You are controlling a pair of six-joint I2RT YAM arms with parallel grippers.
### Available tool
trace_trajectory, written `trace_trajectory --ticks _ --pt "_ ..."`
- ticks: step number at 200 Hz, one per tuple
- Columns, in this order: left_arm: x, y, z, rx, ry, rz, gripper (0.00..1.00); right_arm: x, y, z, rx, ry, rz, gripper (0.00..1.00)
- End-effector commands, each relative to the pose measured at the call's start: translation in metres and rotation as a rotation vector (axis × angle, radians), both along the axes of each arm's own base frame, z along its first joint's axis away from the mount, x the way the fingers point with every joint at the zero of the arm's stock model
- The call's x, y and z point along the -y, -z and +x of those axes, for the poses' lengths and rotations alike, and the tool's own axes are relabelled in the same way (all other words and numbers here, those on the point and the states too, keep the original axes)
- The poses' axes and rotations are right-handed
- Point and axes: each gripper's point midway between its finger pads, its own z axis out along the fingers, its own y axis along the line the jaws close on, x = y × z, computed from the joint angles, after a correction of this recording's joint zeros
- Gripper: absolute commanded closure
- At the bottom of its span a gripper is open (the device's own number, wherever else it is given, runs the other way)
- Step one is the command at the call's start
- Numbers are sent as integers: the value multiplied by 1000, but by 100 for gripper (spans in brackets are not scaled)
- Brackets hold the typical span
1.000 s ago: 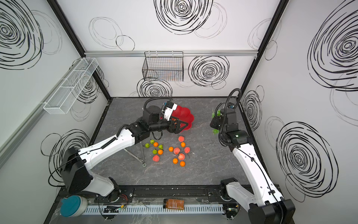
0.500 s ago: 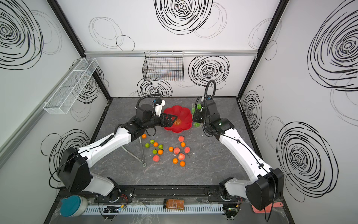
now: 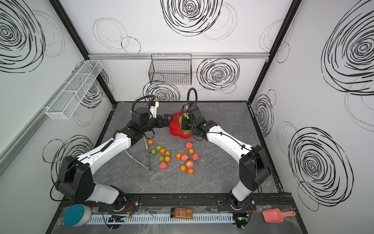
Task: Arrange fruit in a fruit bowl
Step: Place the fruits in the fruit bowl.
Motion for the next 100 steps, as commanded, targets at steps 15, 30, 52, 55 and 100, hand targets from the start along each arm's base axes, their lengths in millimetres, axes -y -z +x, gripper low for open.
trace_trajectory --ticks 15,30,52,55,100 --pt "-11 -16 9 45 -49 -32 4 -30 -10 8 21 -46 100 100" --pt "-12 -9 11 24 -60 -12 4 -30 3 13 3 -37 95 100" --pt "-9 3 14 -10 -58 16 4 -18 21 27 -43 13 97 100" --pt "-8 4 14 -13 -58 17 4 -15 24 29 -52 18 101 100" --pt "-1 16 16 -51 -35 28 4 3 47 55 -101 60 110 100"
